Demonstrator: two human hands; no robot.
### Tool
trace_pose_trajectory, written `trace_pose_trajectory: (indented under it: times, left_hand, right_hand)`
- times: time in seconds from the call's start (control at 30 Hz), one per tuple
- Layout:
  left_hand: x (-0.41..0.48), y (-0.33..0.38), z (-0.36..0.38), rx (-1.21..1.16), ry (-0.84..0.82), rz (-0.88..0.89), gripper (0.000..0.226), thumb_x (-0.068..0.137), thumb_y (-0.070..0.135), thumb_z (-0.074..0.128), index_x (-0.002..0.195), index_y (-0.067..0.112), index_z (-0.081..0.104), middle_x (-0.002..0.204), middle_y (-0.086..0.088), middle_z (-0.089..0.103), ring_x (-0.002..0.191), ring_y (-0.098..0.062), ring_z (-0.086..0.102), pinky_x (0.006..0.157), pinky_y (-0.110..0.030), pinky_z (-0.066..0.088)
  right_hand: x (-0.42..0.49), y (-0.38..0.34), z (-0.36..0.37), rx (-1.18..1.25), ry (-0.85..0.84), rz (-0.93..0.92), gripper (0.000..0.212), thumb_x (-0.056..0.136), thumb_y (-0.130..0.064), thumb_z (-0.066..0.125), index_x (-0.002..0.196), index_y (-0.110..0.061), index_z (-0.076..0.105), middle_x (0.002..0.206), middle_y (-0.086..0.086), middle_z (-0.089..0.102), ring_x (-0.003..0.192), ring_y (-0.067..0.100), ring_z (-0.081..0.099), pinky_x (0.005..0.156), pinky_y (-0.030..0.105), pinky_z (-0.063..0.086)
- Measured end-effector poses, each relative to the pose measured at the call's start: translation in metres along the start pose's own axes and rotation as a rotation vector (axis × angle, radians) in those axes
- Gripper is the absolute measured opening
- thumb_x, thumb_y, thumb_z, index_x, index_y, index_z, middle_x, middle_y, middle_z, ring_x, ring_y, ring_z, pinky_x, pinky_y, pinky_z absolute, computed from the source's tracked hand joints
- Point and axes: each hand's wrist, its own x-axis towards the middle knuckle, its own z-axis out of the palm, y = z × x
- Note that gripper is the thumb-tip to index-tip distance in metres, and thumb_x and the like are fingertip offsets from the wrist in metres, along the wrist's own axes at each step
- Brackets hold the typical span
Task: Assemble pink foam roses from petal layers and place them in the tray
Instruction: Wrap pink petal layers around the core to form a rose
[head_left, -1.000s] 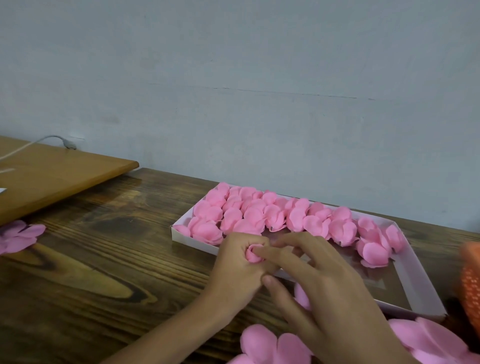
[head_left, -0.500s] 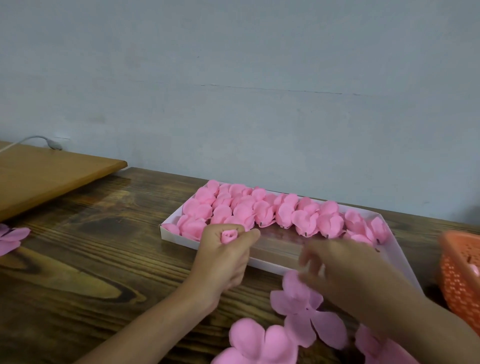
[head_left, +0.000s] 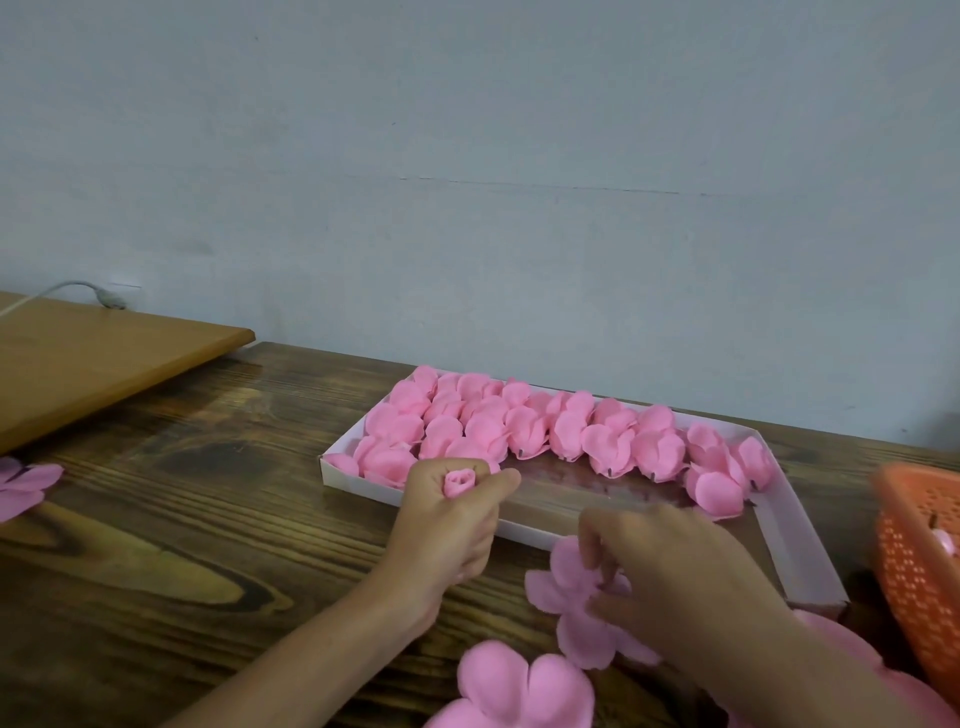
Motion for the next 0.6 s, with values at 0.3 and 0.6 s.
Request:
trace_pose_trajectory:
  times: [0.3,0.6]
  left_hand:
    - [0.005,-0.002,-0.003,0.045,0.037,0.035,0.048,0.098,0.011,0.069,0.065,-0.013,0.043,0.047,-0.007,0.043,0.035,-0.014,0.027,0.04,-0.021,0.021]
    - [0.01,-0.006,-0.005,0.343,-0.165,0.254,0.044,0.08,0.028,0.088,0.05,0.03,0.056,0.058,-0.005,0.061,0.058,-0.039,0.059,0.055,-0.049,0.05]
  right_hand:
    - [0.004,0.007,-0.018,0.53,0.15,0.1,0.023,0.07,-0.043,0.09,0.062,-0.031,0.072,0.063,-0.025,0.07,0.065,-0.007,0.066,0.059,0.008,0.045]
    - [0.007,0.005,-0.013,0.751,0.219,0.15,0.023,0.072,-0.016,0.088,0.067,-0.026,0.068,0.064,-0.008,0.072,0.061,0.01,0.069,0.064,0.028,0.058]
